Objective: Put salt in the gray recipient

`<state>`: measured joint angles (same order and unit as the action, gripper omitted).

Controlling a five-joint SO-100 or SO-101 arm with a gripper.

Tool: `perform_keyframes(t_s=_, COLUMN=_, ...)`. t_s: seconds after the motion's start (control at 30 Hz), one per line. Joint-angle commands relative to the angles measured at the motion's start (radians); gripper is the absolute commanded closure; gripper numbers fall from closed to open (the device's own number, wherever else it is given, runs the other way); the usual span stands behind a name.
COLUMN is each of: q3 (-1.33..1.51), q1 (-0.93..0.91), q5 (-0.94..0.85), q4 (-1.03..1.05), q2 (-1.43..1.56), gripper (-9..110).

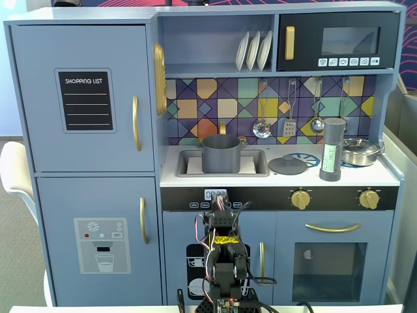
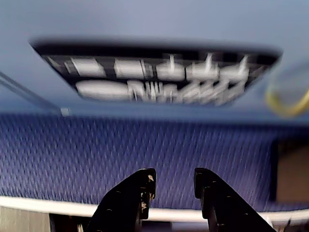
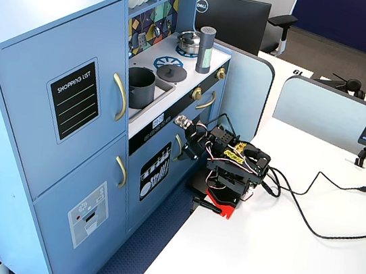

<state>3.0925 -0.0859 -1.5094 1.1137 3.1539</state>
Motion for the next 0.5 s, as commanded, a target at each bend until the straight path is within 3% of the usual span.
perform_keyframes(t_s=0.0, q3=0.023, q1=0.009, q5=-0.018, q4=0.052, q2=0.029, gripper=100)
perform_keyframes(t_s=0.13, q3=0.023, q1=-0.005, q5=-0.074, q4=0.212, q2=0.066, gripper=96)
perform_keyframes(t_s=0.47, q3=0.023, q1=-0.020, q5=-0.026, q4=0.213, q2=0.066, gripper=94)
